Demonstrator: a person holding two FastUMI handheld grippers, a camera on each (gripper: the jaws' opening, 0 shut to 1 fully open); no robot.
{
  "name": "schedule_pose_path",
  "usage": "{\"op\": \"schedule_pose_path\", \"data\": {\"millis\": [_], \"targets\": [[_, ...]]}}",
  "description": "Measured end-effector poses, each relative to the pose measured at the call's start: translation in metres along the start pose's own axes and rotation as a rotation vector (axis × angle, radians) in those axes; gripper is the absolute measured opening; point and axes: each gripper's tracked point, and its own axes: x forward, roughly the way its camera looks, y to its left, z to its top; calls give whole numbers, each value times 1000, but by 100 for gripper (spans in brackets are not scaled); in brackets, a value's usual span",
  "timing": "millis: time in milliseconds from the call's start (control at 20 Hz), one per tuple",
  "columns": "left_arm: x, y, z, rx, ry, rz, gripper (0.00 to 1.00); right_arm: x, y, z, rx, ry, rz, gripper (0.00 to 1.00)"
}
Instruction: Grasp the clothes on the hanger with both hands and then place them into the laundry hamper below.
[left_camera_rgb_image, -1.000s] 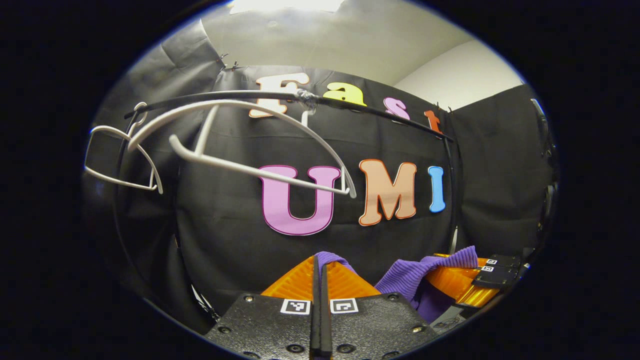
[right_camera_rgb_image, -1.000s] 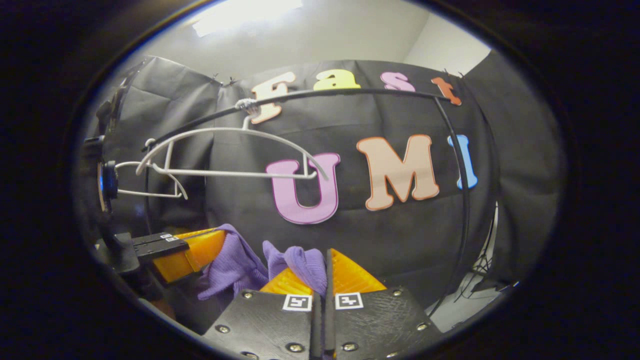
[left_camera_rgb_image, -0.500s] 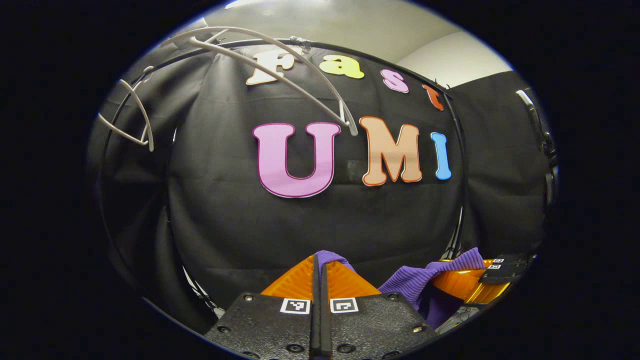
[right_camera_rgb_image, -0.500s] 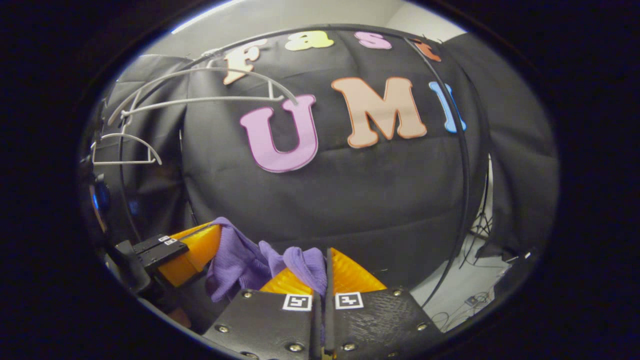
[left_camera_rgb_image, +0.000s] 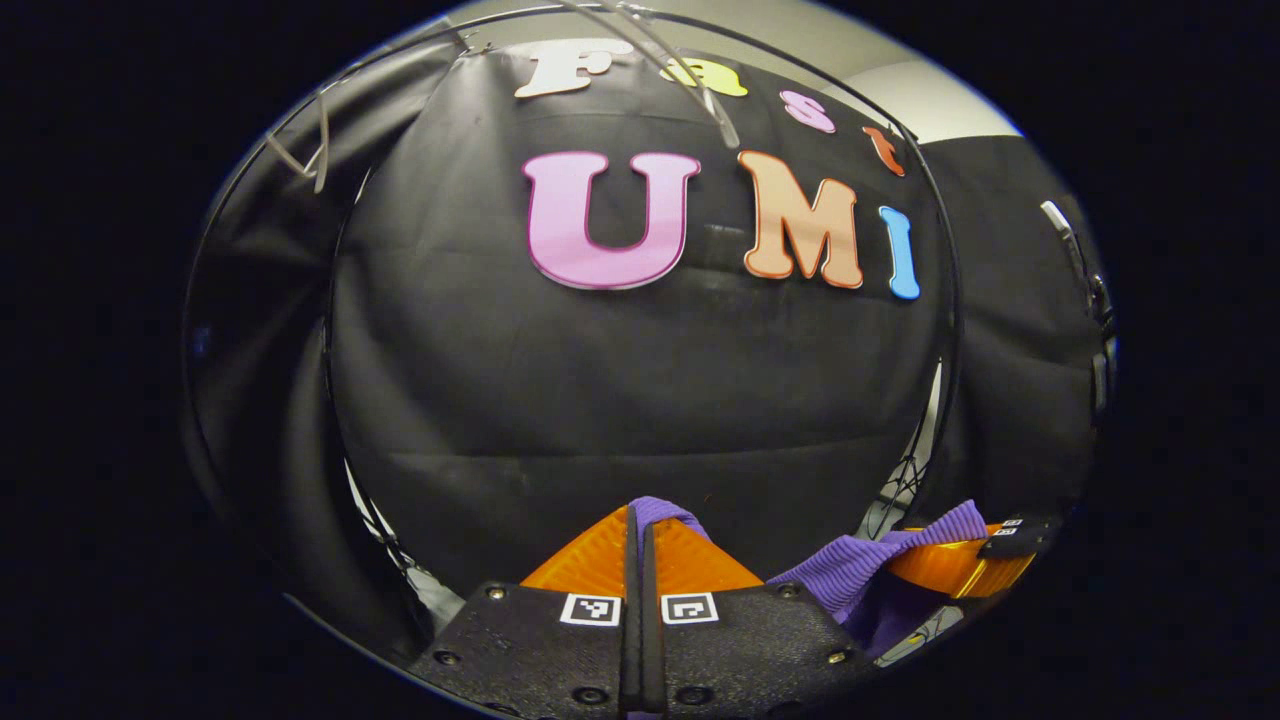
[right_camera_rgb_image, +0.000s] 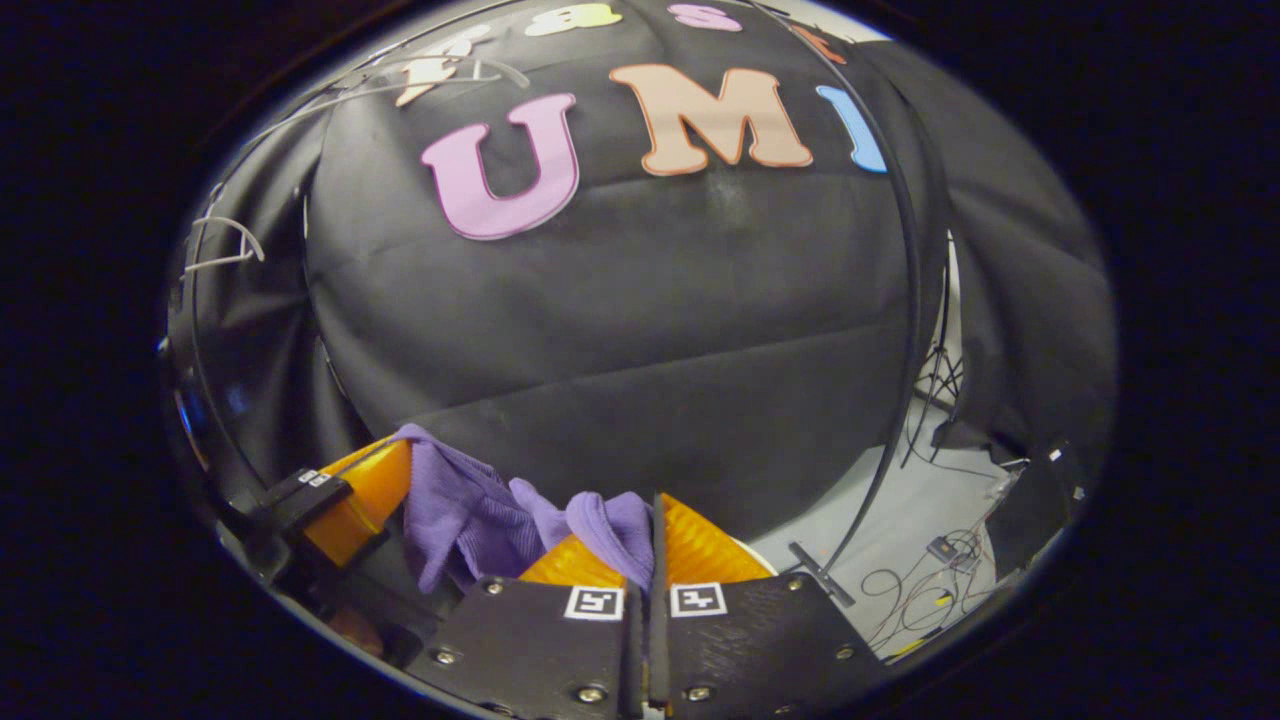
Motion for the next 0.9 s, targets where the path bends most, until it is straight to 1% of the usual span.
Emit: {"op": "schedule_pose_path", "data": {"millis": [50,100,150,250,350,400,450,500,550,600,650,700,750,800,850,900], "targets": [[4,2,-24,-6,47,7,1,6,-4,-16,-4,32,-16,3],[4,3,-49,-15,114,12,1,11,-8,-34,-4,74,-27,0],[3,3,-70,-7,165,15,1,14,-12,-51,-8,110,-39,3],[7,5,-96,10,224,13,1,23,-22,-76,-27,161,-72,3],[8,3,-118,-7,283,-13,2,25,-26,-92,-24,190,-85,4],[9,4,-131,-11,320,-24,5,28,-28,-98,-15,204,-90,6],[4,-2,-150,-6,387,-53,7,29,-33,-102,-11,210,-102,7],[1,-1,-162,-1,432,-61,17,28,-37,-103,-9,197,-117,15],[1,-1,-167,9,441,-73,27,26,-42,-103,-16,189,-130,32],[3,3,-167,25,437,-69,42,24,-41,-101,-25,189,-136,49],[5,5,-161,41,437,-55,44,26,-40,-103,-36,193,-137,66],[4,10,-154,63,428,-49,62,17,-39,-97,-47,193,-134,83],[7,16,-149,85,420,-41,81,25,-40,-101,-54,193,-137,100],[5,18,-143,91,410,-38,99,24,-39,-98,-58,187,-138,96],[3,17,-139,96,409,-46,100,23,-37,-95,-59,180,-135,96],[1,17,-132,94,398,-48,98,21,-35,-90,-56,176,-131,100]]}}
